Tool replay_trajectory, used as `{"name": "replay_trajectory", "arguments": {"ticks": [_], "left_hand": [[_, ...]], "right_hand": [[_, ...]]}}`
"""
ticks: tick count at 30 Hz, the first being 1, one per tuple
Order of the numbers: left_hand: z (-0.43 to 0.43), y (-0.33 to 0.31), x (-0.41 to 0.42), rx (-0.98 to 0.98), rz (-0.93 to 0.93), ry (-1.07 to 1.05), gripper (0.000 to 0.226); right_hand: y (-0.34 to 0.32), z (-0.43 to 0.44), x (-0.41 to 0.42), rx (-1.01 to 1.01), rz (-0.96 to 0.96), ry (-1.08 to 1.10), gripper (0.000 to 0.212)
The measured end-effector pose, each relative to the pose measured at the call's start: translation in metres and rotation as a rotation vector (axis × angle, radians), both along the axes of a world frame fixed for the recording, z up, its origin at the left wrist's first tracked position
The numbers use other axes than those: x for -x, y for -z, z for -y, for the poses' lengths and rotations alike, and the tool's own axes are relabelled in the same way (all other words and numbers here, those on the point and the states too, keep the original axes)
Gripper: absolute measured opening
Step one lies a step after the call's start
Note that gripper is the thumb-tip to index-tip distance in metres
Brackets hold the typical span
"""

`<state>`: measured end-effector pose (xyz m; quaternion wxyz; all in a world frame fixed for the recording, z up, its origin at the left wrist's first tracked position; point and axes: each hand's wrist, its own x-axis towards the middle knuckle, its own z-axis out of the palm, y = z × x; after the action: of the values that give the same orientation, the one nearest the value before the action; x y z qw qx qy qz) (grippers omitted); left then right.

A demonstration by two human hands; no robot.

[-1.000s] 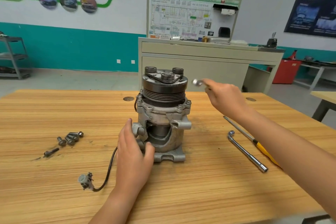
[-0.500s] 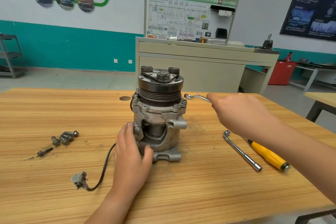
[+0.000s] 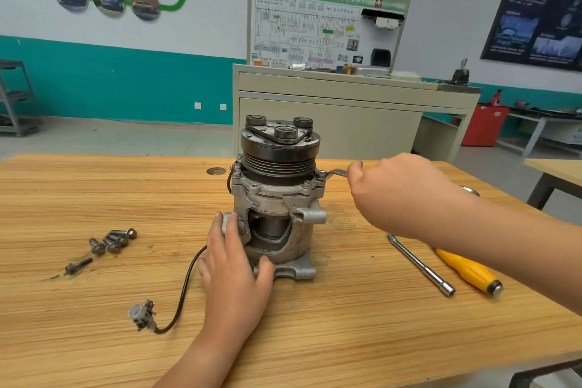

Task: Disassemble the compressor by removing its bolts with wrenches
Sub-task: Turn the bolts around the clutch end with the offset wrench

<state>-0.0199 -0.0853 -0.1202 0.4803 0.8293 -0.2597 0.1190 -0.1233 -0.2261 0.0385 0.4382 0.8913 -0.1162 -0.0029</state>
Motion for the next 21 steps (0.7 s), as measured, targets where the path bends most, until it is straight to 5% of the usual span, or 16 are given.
{"name": "replay_trajectory", "arguments": {"ticks": [9, 15, 21], "left_hand": [[0.002, -0.001, 0.000, 0.014, -0.016, 0.005, 0.079], [0.005, 0.002, -0.002, -0.036, 0.007, -0.025, 0.078], [0.007, 0.003, -0.003, 0.007, 0.007, -0.035, 0.085]], "right_hand": [[0.002, 0.040, -0.004, 0.007, 0.033, -0.169, 0.052], [0.005, 0.074, -0.020, -0.032, 0.114, -0.210, 0.030], [0.042, 0.095, -0.058, -0.125, 0.625, -0.541, 0.018]]}}
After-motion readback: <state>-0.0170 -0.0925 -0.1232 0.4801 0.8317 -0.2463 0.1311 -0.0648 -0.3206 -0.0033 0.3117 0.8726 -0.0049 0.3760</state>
